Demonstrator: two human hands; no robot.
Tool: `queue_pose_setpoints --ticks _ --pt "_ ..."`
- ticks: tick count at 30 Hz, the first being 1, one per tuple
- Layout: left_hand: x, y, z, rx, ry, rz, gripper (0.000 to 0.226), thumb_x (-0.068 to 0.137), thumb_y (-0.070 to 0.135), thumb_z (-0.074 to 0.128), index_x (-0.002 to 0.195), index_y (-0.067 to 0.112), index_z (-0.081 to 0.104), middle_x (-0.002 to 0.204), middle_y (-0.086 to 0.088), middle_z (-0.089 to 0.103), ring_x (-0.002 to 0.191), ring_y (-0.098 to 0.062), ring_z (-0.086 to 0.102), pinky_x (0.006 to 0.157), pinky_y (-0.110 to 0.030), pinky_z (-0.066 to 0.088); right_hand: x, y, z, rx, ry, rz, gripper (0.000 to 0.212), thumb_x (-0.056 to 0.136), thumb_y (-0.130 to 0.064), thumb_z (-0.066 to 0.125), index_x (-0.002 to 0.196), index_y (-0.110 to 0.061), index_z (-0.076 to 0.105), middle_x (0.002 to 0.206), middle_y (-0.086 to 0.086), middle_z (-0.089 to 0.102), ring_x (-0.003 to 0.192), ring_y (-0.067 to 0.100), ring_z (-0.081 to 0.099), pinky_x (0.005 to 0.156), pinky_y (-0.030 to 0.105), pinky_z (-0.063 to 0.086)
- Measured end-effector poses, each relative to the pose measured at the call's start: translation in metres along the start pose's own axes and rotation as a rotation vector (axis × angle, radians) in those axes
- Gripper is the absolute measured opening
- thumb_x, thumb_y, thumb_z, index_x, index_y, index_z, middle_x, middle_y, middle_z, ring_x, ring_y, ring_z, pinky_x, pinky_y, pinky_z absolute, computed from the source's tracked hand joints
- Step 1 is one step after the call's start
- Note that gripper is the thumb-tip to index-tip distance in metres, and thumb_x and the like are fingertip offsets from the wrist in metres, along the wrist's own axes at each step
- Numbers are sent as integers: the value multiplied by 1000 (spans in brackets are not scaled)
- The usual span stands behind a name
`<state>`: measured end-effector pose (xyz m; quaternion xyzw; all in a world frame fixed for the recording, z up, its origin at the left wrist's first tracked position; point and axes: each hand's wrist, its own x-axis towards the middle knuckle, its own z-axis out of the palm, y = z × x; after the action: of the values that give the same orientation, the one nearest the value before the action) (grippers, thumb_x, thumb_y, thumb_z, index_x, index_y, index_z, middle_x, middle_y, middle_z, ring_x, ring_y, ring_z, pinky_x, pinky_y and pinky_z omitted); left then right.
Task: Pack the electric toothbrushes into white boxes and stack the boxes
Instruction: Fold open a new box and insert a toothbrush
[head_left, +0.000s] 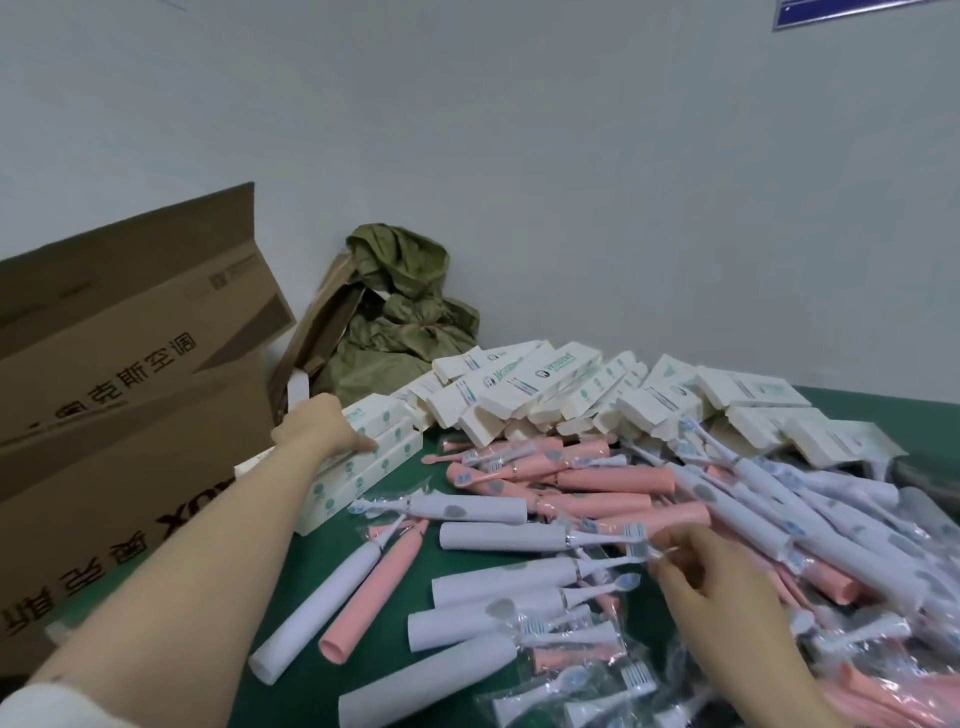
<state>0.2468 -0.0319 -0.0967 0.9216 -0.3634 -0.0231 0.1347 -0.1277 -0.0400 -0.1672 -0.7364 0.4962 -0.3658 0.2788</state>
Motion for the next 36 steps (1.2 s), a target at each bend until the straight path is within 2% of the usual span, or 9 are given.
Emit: queue_pose_setpoints --ticks 4,10,13,17,22,26,29,33,36 --pt "7 3 -6 -18 57 54 52 68 50 79 98 14 56 98 -4 60 91 -25 57 78 -35 50 3 -5 5 -20 -43 -26 21 86 -7 58 82 -28 57 75 -13 63 70 -4 52 60 3 35" --pt "16 -9 6 -29 -2 -19 52 73 48 76 103 12 53 105 -7 60 97 -27 57 91 -40 47 1 -7 15 -40 -70 -45 31 86 -6 57 75 -34 51 73 -10 64 69 0 55 61 10 38" --pt "18 -4 5 5 -14 -18 68 73 49 76 119 9 46 114 -10 59 104 -30 55 94 -40 45 3 -4 14 -74 -62 -64 25 87 -8 55 81 -32 52 76 -9 63 66 -1 55 61 6 40" --pt "10 18 8 202 95 10 76 69 63 72 118 11 46 130 -16 47 121 -35 39 93 -39 38 2 -1 15 -97 -72 -68 21 89 -10 52 86 -31 52 74 -10 62 61 -2 53 58 7 40" --pt "4 74 22 -104 372 311 50 92 42 52 121 1 52 122 -23 52 112 -39 44 90 -42 37 0 0 17 -103 -91 -63 19 90 -13 49 88 -32 51 76 -12 60 62 -3 52 58 8 40" --pt "0 127 47 -223 219 395 68 83 61 54 117 3 54 119 -17 56 115 -36 45 90 -41 39 1 -1 21 -99 -120 -67 17 90 -15 47 91 -31 51 78 -10 61 64 -3 50 58 10 39" --pt "-1 150 64 -268 209 401 63 80 52 65 117 4 51 120 -14 57 113 -33 48 83 -37 41 5 -1 18 -91 -105 -71 16 90 -15 46 93 -30 52 81 -8 62 66 -2 50 60 11 39" --pt "-18 164 66 -714 364 427 60 79 26 75 126 3 47 124 -14 54 114 -29 50 89 -32 39 8 2 12 -94 -75 -80 17 91 -14 46 94 -29 54 79 -9 61 62 -1 51 58 12 40" --pt "-44 166 48 -1046 490 472 72 70 19 83 127 10 40 115 2 53 103 -8 51 85 -19 44 8 2 10 -32 -39 -92 19 91 -10 48 89 -28 54 72 -9 61 61 -4 54 58 9 41"
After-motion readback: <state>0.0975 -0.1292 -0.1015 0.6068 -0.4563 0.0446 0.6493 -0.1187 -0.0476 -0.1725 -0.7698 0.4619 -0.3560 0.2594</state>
